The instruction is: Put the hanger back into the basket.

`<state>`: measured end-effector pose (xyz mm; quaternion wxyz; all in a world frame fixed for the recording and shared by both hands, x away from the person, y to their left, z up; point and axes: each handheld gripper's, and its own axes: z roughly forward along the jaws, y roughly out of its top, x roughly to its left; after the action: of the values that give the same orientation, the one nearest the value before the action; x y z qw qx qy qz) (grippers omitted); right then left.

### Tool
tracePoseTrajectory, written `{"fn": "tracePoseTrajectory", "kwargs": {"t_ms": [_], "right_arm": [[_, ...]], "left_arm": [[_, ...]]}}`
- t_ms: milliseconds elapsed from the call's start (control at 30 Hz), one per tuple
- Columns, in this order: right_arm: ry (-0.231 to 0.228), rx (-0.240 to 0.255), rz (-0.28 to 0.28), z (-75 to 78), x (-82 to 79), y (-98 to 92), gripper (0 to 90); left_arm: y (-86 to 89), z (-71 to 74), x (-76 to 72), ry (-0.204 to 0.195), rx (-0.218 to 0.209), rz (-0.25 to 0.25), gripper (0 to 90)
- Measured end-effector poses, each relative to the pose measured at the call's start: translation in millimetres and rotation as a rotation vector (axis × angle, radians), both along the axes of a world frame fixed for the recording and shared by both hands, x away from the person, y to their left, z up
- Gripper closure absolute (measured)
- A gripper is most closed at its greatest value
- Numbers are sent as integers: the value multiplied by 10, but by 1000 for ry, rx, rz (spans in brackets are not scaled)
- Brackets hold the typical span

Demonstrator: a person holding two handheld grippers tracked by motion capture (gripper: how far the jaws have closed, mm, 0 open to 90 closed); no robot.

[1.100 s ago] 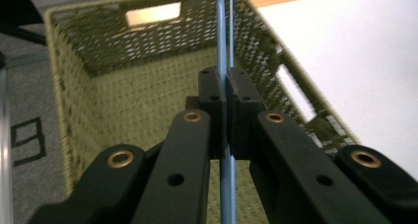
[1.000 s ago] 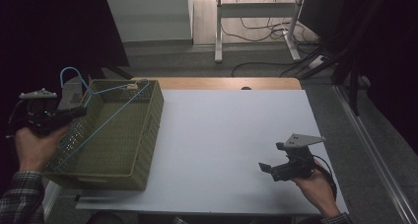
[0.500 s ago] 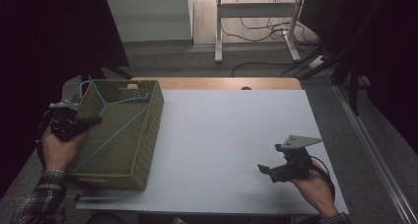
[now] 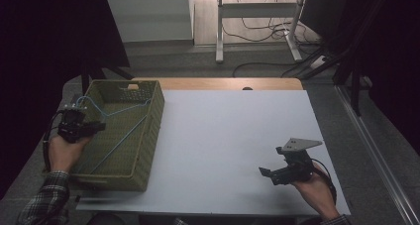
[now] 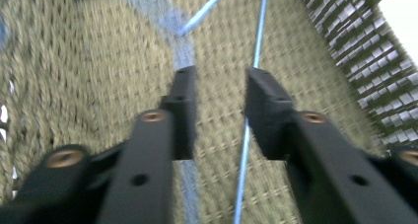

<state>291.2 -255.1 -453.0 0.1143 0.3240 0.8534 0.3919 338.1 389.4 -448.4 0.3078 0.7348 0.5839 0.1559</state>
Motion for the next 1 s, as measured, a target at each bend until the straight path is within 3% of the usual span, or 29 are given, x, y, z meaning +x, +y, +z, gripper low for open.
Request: {"fn": "tracePoseTrajectory", "kwargs": {"t_ms": [33,67,100,133,200,233,300,367,633,667,800,833,933,1000], "right_arm": [[0,4,-5,7,-5,-10,28],[0,4,-5,7,-5,-10,28],[-2,7,-11,15,-15,-21,28],[-2,7,-11,15,-15,-21,28],[-6,10,-15,23,-28,-34,28],[-9,13,-22,37,-47,-47,27],[-11,22,-28,53,-66,-60,27],[-9,31,-33,69,-88,-72,26],[-18,30,-43,92,-163,-103,27],[-20,31,-49,93,-181,-114,27],[-27,36,-77,99,-205,-137,19],[-33,48,-93,108,-219,-160,15],[-32,61,-104,114,-228,-182,15],[-35,56,-109,102,-249,-199,8]], "left_arm": [[-22,31,-17,-16,0,-4,495],[-51,63,-41,-29,-4,-14,495],[-113,126,-95,-65,-30,-54,433],[-113,126,-95,-65,-30,-54,396],[-191,195,-164,-106,-50,-95,376],[-284,259,-234,-140,-80,-135,314],[-331,289,-269,-155,-88,-155,277],[-456,369,-372,-195,-127,-210,248],[-739,442,-616,-244,-203,-309,166],[-834,424,-695,-250,-221,-338,146],[-980,362,-802,-255,-235,-376,124],[-1058,304,-858,-255,-258,-391,121],[-1123,244,-903,-254,-271,-405,106],[-1188,206,-943,-252,-244,-411,80]]}}
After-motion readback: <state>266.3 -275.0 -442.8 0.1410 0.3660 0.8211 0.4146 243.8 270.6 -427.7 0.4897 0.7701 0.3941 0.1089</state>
